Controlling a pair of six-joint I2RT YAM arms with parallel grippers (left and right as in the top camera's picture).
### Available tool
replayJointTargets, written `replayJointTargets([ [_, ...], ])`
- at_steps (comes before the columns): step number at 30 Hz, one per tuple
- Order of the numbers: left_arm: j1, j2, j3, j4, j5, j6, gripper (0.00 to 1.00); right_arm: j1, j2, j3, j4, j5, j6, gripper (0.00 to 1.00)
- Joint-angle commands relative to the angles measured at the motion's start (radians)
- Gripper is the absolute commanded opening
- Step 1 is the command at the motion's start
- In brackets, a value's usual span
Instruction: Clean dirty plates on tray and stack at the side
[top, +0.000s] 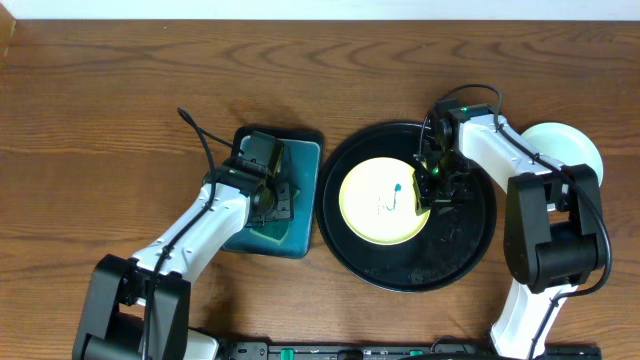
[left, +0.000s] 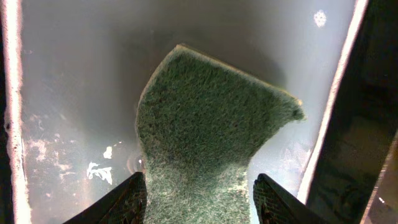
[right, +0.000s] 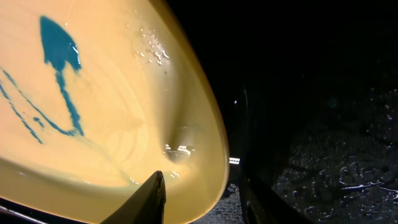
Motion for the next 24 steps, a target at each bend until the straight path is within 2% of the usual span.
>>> replayJointTargets([
  [1,0.002,0.012,-0.013,0.007,-0.008,-0.002,0.57,0.009,0.010,-0.005,0.000,-0.001,0.013,0.37],
  [16,-0.007,0.078,-0.018,0.031,-0.001,-0.002,0.56,0.009,0.010,-0.005,0.000,-0.001,0.013,0.37],
  [24,-0.007,0.079,-0.019,0.035,-0.002,-0.002,0.41,0.009,0.010,-0.005,0.000,-0.001,0.012,0.37],
])
